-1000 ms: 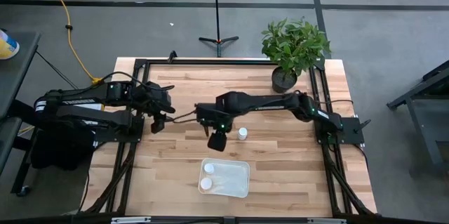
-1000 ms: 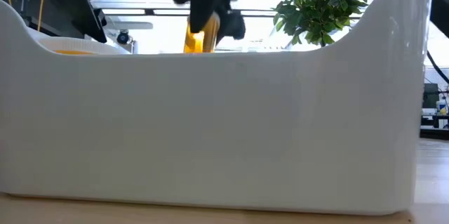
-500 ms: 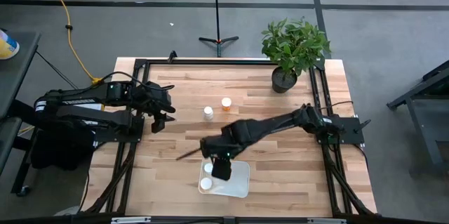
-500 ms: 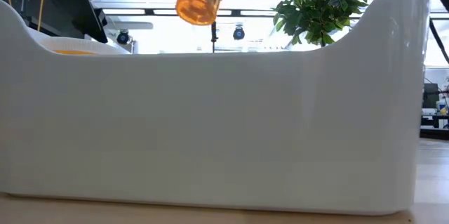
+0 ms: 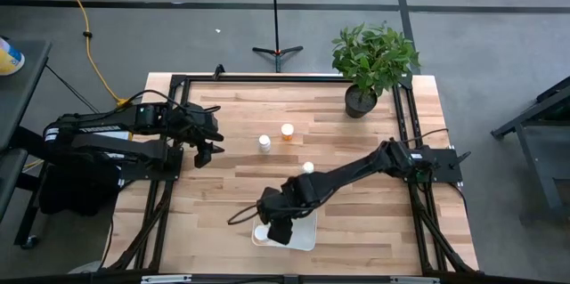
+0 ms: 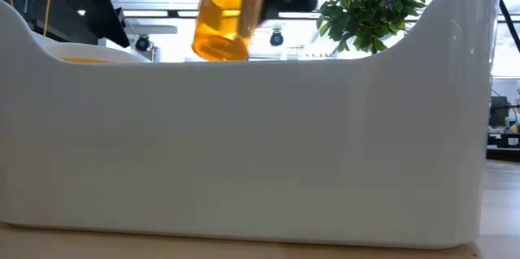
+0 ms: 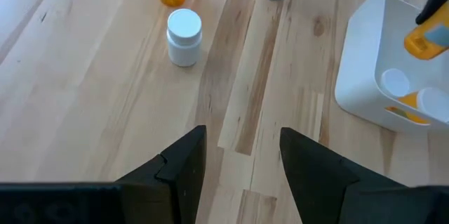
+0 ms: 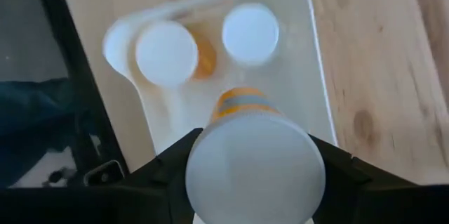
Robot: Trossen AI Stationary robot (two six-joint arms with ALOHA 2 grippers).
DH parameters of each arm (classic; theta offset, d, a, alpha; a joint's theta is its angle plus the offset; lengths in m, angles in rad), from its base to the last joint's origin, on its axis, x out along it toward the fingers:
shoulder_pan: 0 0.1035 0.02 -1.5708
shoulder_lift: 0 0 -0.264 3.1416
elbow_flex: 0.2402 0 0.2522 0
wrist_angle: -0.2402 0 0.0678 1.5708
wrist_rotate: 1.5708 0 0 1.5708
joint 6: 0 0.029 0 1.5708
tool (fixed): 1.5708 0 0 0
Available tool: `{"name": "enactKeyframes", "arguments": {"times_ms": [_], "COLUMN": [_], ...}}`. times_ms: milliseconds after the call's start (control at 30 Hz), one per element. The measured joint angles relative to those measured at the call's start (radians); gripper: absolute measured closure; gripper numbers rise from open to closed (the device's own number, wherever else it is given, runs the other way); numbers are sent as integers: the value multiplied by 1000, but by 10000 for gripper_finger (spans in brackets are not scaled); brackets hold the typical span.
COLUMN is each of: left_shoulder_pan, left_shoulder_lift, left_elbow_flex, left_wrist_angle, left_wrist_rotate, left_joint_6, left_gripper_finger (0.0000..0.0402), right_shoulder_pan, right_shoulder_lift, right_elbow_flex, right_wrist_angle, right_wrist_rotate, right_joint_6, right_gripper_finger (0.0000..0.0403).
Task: Pick and place pill bottles into a basket
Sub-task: Put the bottom orange pill bottle in the white bin
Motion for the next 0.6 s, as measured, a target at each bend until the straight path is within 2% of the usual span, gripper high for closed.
{"name": "enactKeyframes", "arguments": {"times_ms": [367,600], "left_shoulder_pan": [0,0], "left_shoulder_lift": [0,0], "left_elbow_flex": [0,0], "left_wrist_angle": [0,0], "left_wrist_rotate": [1,3], "left_joint_6": [-11,-26], "left_gripper_finger": [186,186], "right_shoulder_pan": [13,0], "right_shoulder_lift": [0,0], "right_elbow_flex": [-128,-200], "right_wrist_angle": [137,177], "right_wrist_rotate": [-24,-26], "right_joint_6": [30,30], "right_gripper_finger": [222,184]}}
